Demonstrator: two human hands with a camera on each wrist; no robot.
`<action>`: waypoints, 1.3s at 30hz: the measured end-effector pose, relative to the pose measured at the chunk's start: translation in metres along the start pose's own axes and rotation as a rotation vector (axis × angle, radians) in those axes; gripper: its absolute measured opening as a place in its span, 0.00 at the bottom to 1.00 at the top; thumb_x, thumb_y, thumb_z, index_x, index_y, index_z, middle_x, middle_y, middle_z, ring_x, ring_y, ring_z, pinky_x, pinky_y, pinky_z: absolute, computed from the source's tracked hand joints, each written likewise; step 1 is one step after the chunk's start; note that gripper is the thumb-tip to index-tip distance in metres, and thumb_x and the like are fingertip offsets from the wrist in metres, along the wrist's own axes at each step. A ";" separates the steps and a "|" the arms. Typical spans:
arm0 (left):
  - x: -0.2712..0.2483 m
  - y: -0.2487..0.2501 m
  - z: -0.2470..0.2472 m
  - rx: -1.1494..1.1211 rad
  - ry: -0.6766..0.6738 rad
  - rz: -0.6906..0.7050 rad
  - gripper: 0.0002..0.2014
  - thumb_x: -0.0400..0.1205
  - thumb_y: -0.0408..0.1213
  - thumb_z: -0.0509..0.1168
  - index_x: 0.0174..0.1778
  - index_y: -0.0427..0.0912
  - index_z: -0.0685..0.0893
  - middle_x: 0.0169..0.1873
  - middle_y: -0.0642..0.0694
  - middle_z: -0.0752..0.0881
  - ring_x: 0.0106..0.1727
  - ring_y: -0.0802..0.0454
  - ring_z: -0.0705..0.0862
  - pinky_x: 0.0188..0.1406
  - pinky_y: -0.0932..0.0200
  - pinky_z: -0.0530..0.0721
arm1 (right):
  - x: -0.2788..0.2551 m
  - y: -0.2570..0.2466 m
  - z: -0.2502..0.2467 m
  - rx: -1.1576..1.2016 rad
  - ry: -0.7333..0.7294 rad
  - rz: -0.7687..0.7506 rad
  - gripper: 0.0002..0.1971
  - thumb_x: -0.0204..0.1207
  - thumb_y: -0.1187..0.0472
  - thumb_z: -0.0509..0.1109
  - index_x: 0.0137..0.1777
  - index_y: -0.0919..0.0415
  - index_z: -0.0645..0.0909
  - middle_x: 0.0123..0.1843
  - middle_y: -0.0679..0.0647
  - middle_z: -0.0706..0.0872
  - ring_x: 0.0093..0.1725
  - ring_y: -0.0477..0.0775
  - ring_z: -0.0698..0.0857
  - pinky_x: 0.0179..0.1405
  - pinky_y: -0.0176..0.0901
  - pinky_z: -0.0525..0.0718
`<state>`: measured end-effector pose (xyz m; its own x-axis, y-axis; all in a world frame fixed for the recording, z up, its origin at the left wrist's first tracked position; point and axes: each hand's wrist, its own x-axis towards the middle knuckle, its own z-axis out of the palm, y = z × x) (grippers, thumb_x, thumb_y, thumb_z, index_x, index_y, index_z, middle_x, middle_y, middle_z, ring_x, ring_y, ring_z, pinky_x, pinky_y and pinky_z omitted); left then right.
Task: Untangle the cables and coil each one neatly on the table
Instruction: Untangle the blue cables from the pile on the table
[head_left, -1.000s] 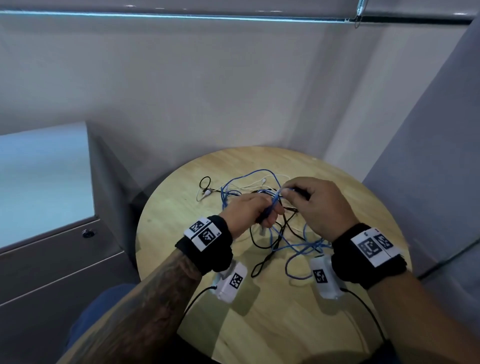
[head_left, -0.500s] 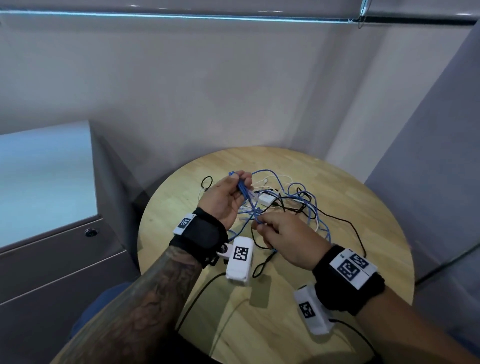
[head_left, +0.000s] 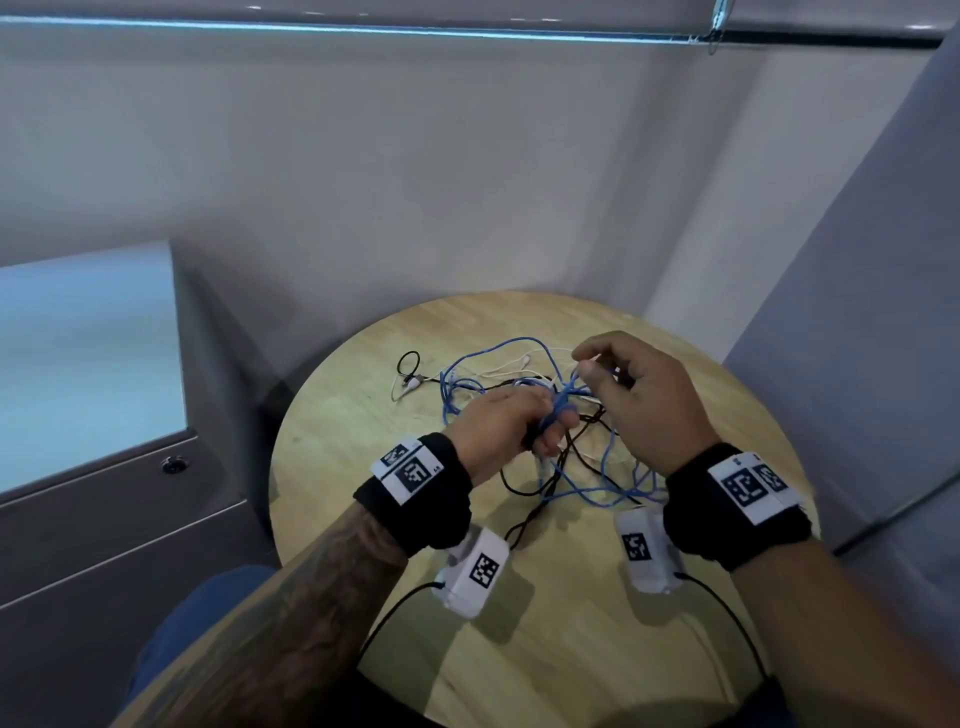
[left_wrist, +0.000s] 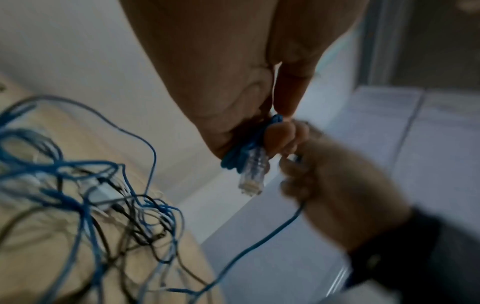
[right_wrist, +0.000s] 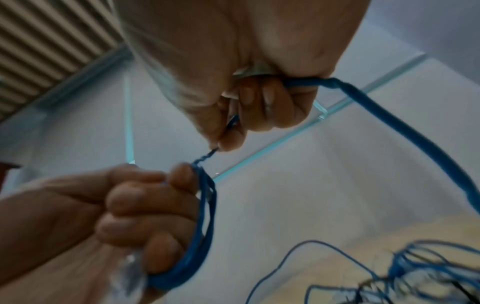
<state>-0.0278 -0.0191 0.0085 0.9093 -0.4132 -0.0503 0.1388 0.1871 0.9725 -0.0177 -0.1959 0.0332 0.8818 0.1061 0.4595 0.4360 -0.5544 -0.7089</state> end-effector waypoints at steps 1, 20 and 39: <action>0.000 0.003 0.001 -0.088 -0.028 -0.003 0.13 0.76 0.34 0.57 0.49 0.29 0.80 0.28 0.47 0.81 0.29 0.53 0.75 0.37 0.58 0.77 | 0.002 0.007 0.003 0.056 0.006 0.039 0.04 0.81 0.59 0.71 0.47 0.47 0.85 0.36 0.43 0.86 0.35 0.46 0.81 0.40 0.44 0.79; 0.012 -0.006 -0.014 0.411 0.395 0.334 0.07 0.84 0.27 0.64 0.48 0.38 0.88 0.34 0.59 0.88 0.35 0.65 0.84 0.44 0.67 0.82 | -0.016 -0.031 0.005 -0.127 -0.325 -0.100 0.10 0.72 0.60 0.69 0.49 0.51 0.89 0.33 0.44 0.87 0.29 0.43 0.80 0.34 0.43 0.80; 0.014 0.008 -0.021 -0.589 0.259 0.271 0.11 0.89 0.35 0.54 0.53 0.34 0.80 0.38 0.46 0.84 0.40 0.52 0.83 0.49 0.60 0.86 | -0.018 0.009 0.031 0.039 -0.570 0.174 0.08 0.86 0.55 0.64 0.48 0.52 0.83 0.35 0.55 0.91 0.32 0.51 0.88 0.38 0.50 0.88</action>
<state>-0.0059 -0.0043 0.0112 0.9960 -0.0714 0.0533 0.0166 0.7360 0.6768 -0.0237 -0.1771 0.0018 0.8935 0.4487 -0.0174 0.2730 -0.5736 -0.7723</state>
